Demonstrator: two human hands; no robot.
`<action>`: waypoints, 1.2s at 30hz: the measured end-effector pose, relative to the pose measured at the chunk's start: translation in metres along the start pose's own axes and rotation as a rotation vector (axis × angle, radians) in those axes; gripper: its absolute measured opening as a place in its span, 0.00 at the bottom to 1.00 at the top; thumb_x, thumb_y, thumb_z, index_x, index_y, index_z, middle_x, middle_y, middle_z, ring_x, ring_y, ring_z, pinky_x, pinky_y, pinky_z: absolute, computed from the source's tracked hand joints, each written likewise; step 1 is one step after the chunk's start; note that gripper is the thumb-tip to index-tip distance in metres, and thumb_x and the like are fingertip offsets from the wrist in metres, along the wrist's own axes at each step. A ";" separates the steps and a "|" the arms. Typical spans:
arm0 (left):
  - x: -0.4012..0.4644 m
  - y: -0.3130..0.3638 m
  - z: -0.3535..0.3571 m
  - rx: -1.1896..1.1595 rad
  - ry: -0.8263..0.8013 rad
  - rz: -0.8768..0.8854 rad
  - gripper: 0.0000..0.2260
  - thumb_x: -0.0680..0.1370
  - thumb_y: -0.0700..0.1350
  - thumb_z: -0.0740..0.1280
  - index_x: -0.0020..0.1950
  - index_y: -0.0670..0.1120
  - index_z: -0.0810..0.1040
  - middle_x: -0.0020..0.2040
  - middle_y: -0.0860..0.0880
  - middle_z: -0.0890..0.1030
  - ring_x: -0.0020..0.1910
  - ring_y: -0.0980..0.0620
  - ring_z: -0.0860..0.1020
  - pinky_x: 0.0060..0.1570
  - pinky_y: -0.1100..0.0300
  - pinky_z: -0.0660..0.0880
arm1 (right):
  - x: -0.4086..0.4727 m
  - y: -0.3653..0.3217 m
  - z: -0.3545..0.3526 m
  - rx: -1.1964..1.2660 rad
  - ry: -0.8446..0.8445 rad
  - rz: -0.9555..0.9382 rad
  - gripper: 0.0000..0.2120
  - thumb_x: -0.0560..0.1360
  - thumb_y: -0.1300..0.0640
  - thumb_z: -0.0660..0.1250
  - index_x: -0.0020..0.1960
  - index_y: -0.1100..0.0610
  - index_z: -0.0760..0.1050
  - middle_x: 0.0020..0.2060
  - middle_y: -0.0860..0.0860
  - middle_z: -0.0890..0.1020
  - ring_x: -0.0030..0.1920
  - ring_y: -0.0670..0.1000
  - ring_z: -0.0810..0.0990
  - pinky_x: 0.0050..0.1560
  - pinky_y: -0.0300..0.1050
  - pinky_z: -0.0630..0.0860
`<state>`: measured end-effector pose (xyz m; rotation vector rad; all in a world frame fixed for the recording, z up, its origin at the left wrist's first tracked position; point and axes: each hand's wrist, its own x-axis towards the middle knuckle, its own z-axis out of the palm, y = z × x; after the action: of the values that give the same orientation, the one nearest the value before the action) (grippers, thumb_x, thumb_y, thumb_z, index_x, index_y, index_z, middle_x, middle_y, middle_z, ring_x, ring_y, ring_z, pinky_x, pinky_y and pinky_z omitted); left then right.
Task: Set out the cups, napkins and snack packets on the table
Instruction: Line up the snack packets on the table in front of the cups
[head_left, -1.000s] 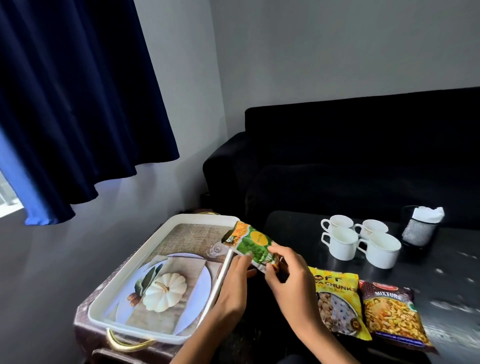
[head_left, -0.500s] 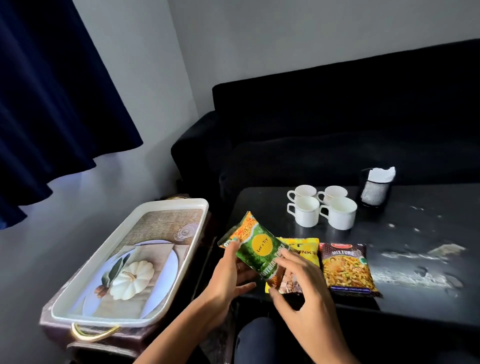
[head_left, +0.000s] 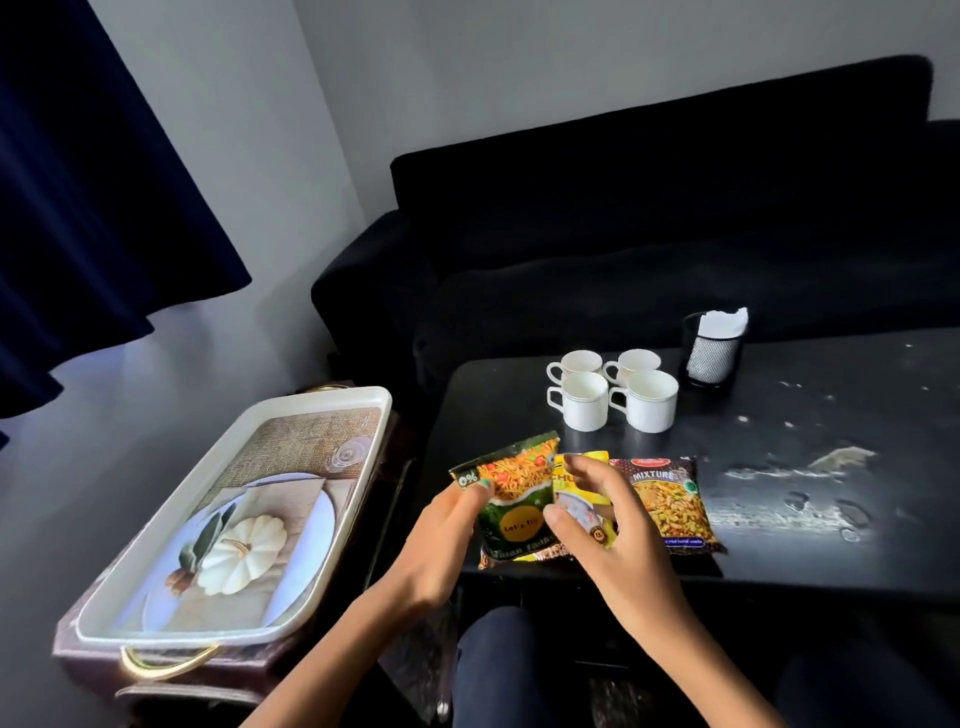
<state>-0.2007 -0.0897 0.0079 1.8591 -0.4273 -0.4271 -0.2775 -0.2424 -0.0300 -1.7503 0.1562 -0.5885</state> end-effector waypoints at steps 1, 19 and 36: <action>-0.002 0.002 0.001 0.019 -0.035 0.010 0.13 0.73 0.59 0.56 0.46 0.70 0.79 0.46 0.69 0.81 0.46 0.68 0.79 0.41 0.73 0.73 | 0.000 0.000 -0.002 0.043 -0.035 0.032 0.22 0.69 0.47 0.70 0.62 0.44 0.71 0.58 0.38 0.76 0.60 0.35 0.72 0.57 0.28 0.69; -0.009 -0.002 0.034 0.225 -0.184 0.055 0.16 0.76 0.61 0.56 0.61 0.61 0.72 0.53 0.61 0.80 0.51 0.67 0.77 0.46 0.74 0.71 | 0.028 0.049 -0.096 0.324 0.482 0.219 0.09 0.69 0.53 0.72 0.47 0.54 0.78 0.41 0.48 0.84 0.39 0.43 0.83 0.36 0.32 0.77; -0.008 -0.016 0.044 0.372 -0.226 0.121 0.16 0.75 0.62 0.56 0.57 0.58 0.75 0.53 0.55 0.81 0.54 0.53 0.79 0.58 0.53 0.74 | 0.026 0.108 -0.136 -0.255 0.542 0.492 0.32 0.79 0.46 0.58 0.77 0.55 0.51 0.74 0.57 0.63 0.72 0.58 0.64 0.70 0.56 0.62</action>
<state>-0.2275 -0.1166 -0.0196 2.1354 -0.8132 -0.5031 -0.2968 -0.4011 -0.1037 -1.6666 1.0472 -0.6807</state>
